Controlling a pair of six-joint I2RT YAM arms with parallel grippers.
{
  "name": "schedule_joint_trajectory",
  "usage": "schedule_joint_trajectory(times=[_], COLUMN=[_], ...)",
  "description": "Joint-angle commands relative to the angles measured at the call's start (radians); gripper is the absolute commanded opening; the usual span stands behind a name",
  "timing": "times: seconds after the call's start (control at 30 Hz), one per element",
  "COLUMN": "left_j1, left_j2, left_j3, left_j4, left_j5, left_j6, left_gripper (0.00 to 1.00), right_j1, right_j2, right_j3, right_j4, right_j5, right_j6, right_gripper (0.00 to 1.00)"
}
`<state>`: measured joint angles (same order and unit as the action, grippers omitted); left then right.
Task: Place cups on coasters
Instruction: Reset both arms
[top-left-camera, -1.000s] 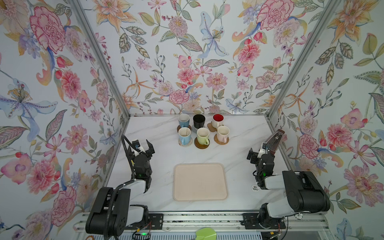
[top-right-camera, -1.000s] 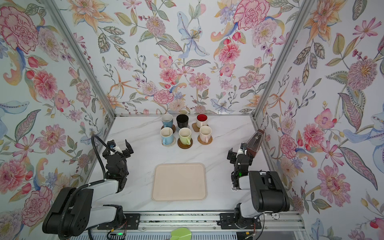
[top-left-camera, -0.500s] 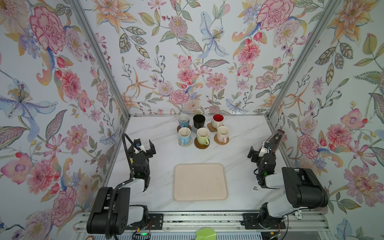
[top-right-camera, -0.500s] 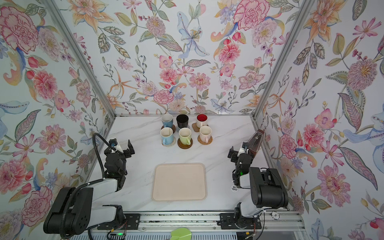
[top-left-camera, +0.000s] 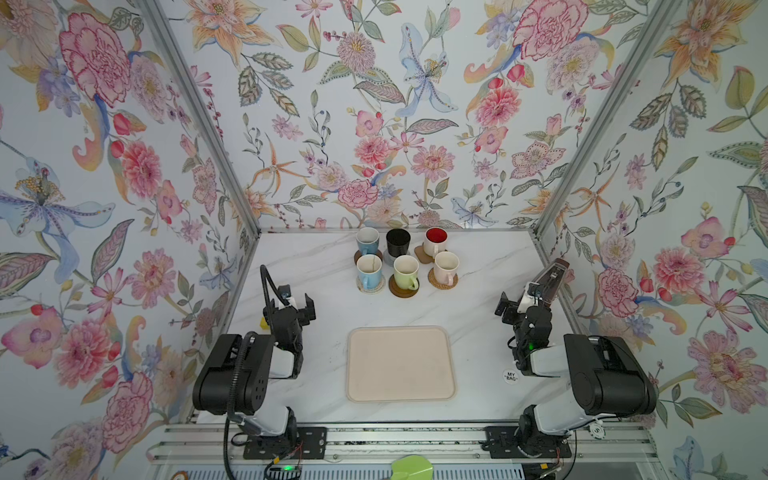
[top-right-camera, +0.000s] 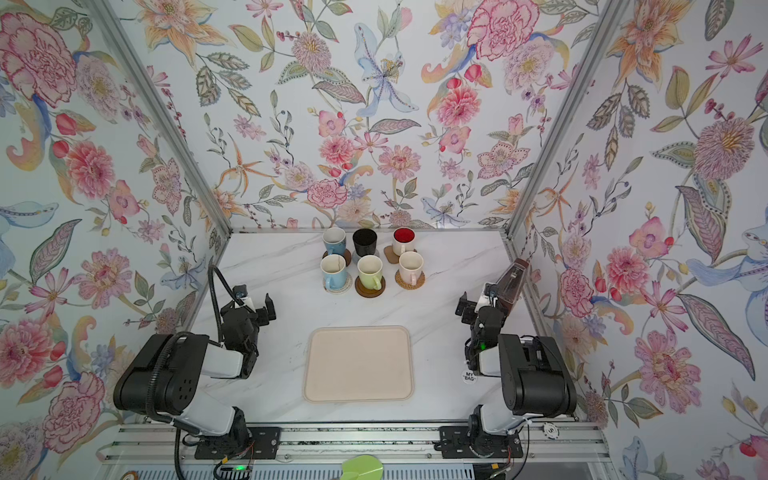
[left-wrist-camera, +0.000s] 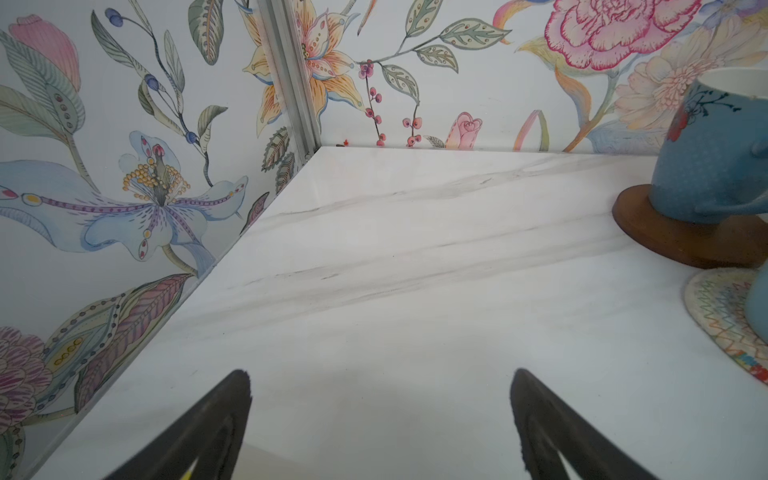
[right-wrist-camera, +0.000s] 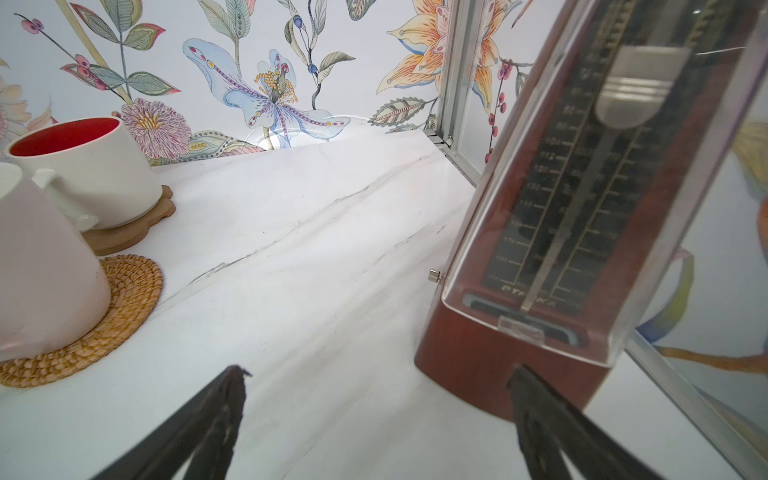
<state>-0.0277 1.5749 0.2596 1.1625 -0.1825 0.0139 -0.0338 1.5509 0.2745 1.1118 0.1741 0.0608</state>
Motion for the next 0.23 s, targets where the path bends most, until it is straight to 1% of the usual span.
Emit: schedule_joint_trajectory(times=[0.0,0.2], left_j1=[0.008,0.006], left_j2=[0.003,0.003], left_j3=[0.012,0.016], left_j4=[0.065,0.056], left_j5=[0.027,0.02], left_j6=[0.006,0.005], left_gripper=[0.99,0.99], right_j1=[-0.006,-0.005], right_j2=[0.0,-0.003], right_j3=[0.022,-0.007], right_j4=[-0.011,0.042], right_j5=[-0.014,-0.064], right_j6=[0.016,-0.008], right_gripper=[0.99,0.99])
